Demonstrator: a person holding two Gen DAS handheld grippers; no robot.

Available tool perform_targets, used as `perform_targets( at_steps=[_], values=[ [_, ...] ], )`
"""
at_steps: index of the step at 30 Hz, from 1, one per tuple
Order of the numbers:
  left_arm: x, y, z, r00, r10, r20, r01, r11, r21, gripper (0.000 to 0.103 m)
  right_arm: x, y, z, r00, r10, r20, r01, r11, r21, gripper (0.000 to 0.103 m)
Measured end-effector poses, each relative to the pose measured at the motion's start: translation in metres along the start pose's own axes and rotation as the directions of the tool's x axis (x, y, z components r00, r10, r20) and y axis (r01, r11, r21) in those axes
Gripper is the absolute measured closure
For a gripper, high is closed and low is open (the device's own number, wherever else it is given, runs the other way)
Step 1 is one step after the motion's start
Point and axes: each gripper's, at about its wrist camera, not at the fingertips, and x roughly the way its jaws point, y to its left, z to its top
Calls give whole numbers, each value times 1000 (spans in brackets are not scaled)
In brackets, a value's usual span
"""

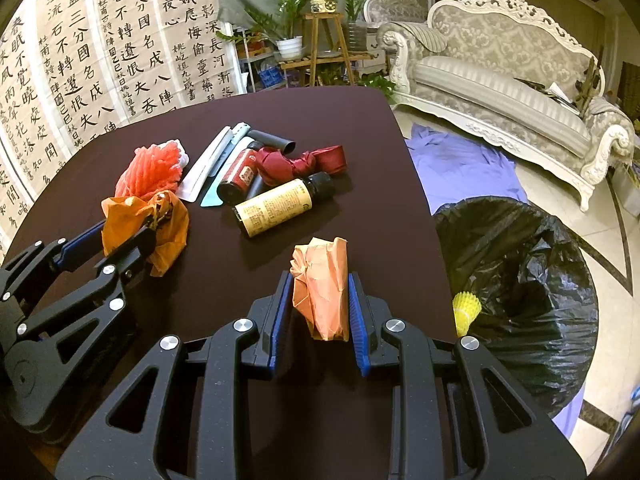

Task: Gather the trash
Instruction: 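Grasp the orange plastic bag with the left gripper while the right gripper holds the peach bag, then carry both bags over the black trash bag and open both grippers to drop them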

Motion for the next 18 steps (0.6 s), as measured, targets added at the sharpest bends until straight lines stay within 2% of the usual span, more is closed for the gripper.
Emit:
perform_targets(
  at_steps=[8,18],
  values=[
    [-17,-3,6,998,-52,25,53,998,-18,63,-17,-21,0,999,-36,41,35,999,25,77],
    [-29,-43,26,982,-180,65,179,984,14,63,-46,-74,-3,979,-175,103,164,981,107,77]
  ],
)
